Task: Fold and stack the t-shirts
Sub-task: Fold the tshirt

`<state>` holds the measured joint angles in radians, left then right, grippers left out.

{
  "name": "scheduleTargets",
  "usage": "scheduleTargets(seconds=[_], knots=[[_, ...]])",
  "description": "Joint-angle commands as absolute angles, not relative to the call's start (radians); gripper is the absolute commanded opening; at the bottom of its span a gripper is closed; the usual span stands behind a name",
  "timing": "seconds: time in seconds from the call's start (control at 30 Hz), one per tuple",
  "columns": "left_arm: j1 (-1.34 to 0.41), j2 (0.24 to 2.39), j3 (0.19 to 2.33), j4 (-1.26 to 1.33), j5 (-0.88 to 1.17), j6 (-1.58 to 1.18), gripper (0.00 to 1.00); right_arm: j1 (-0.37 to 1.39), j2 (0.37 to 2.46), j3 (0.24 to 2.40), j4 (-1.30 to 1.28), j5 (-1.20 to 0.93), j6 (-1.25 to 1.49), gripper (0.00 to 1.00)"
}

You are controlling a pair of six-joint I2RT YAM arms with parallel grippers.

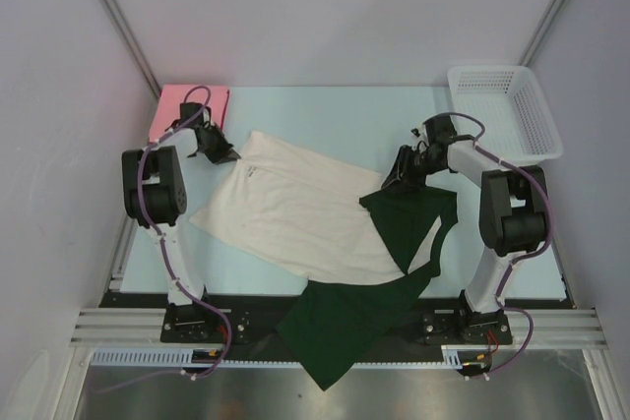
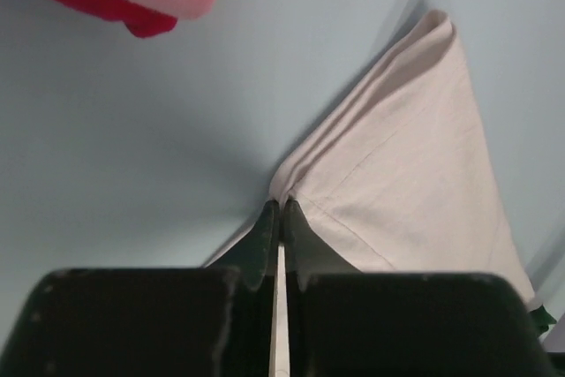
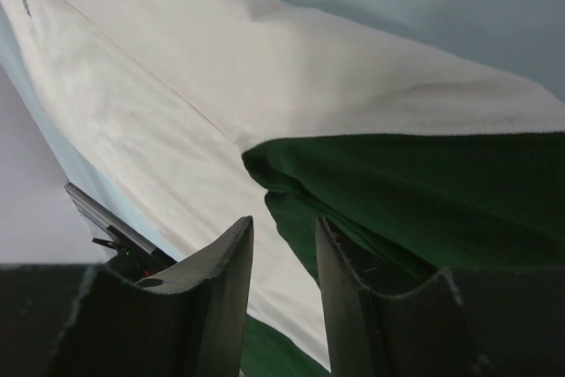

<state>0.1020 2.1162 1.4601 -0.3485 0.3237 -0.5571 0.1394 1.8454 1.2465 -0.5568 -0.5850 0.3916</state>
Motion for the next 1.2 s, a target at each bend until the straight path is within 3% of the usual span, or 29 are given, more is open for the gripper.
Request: scheduleTargets(seconds=[0.0, 0.2, 0.33, 0.4, 0.47, 0.53, 0.73, 0.8, 0.9, 1.17], knots=[[0.104, 2.167, 1.543, -0.403, 0.287, -0.512, 0.0, 0.129, 1.781, 1.223, -0.554, -0.594, 0.396, 0.4], [0.103, 2.125, 1.568, -0.456, 0.16, -0.456, 0.03, 0.112, 1.761, 1.177, -0.548, -0.577, 0.39, 0.4], [0.103, 2.09, 1.591, -0.489, 0.181, -0.426, 0.37, 0.084, 1.755, 1.172, -0.546, -0.561, 0.393, 0.39], [0.101, 2.056, 1.582, -0.488, 0.169, -0.428, 0.47, 0.064, 1.75, 1.178, -0.555, -0.54, 0.4, 0.39], [0.095, 2.008, 1.583, -0.488, 0.127, -0.423, 0.5, 0.042, 1.746, 1.186, -0.563, -0.522, 0.402, 0.36], [0.08, 1.987, 1.585, -0.473, 0.136, -0.426, 0.61, 0.035, 1.743, 1.193, -0.586, -0.473, 0.396, 0.34], [0.008, 2.078, 1.617, -0.264, 0.356, -0.489, 0.54, 0.023, 1.743, 1.213, -0.603, -0.322, 0.457, 0.34], [-0.046, 2.15, 1.652, -0.239, 0.376, -0.517, 0.49, 0.025, 1.75, 1.224, -0.591, -0.292, 0.477, 0.3], [-0.058, 2.221, 1.678, -0.201, 0.373, -0.581, 0.5, 0.025, 1.75, 1.233, -0.578, -0.237, 0.505, 0.23], [-0.008, 2.325, 1.735, -0.219, 0.342, -0.693, 0.51, -0.034, 1.749, 1.184, -0.574, -0.104, 0.505, 0.2]])
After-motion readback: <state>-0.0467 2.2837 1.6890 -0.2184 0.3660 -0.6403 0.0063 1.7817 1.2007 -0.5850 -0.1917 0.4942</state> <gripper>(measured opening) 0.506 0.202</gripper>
